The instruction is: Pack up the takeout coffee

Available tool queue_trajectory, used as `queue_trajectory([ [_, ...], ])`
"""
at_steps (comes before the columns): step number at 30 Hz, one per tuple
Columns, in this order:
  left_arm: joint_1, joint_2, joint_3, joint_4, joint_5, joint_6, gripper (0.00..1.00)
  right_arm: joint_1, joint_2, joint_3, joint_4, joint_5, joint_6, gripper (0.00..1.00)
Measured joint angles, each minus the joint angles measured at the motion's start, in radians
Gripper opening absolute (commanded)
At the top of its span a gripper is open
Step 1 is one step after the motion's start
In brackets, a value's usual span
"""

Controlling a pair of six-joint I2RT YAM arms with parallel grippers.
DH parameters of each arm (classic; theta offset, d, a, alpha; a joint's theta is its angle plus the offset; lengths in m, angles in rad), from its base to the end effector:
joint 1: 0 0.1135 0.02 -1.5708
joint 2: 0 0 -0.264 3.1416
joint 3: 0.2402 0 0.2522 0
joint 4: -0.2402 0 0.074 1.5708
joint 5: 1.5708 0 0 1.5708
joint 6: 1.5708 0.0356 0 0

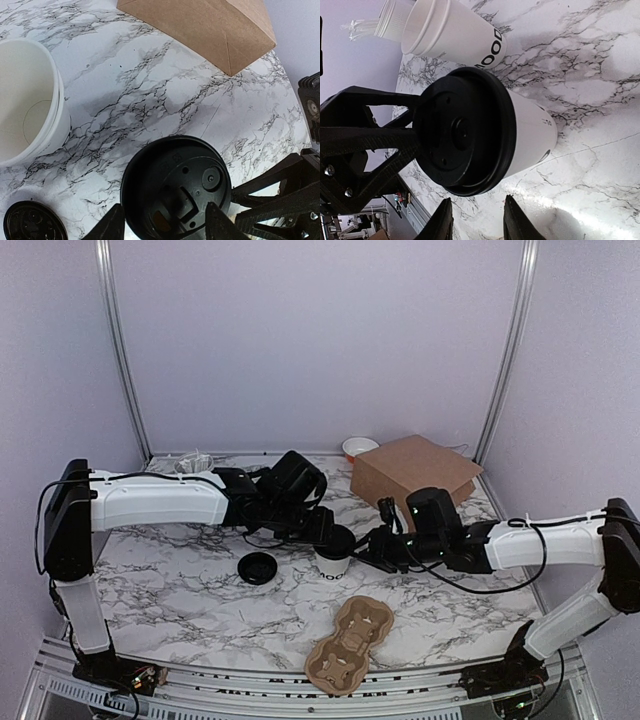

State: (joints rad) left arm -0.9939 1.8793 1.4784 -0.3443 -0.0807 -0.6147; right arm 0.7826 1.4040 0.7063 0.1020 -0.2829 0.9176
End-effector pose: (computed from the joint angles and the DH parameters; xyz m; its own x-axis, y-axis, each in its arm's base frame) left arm 0.2367 -0.3585 0.2504 -0.7653 0.1222 -0.6319 0.4428 0.8125 -0.3792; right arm 0.2000 0.2129 0.2017 -0.9096 0.1709 -0.3787 -0.1951 0.6290 0.7525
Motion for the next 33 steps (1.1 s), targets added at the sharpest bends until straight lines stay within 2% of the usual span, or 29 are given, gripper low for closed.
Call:
queue_trajectory([
  [6,0.0,-0.031,-0.003,-0.008,-0.014,0.002,0.57,0.0,-0.023,0.011,-0.059,0.018,-0.029,0.37],
  [14,0.02,-0.198,-0.098,0.01,-0.017,-0.046,0.53,0.0,-0.03,0.14,-0.204,0.077,-0.166,0.44],
  [18,0.039,-0.243,-0.208,0.058,0.017,-0.114,0.5,-0.006,0.018,0.259,-0.27,0.098,-0.262,0.43],
  [24,0.073,-0.247,-0.34,0.132,0.09,-0.232,0.49,-0.021,0.089,0.352,-0.341,0.104,-0.37,0.4],
  [33,0.094,-0.215,-0.353,0.282,0.198,-0.356,0.49,-0.024,0.143,0.4,-0.418,0.137,-0.449,0.37],
])
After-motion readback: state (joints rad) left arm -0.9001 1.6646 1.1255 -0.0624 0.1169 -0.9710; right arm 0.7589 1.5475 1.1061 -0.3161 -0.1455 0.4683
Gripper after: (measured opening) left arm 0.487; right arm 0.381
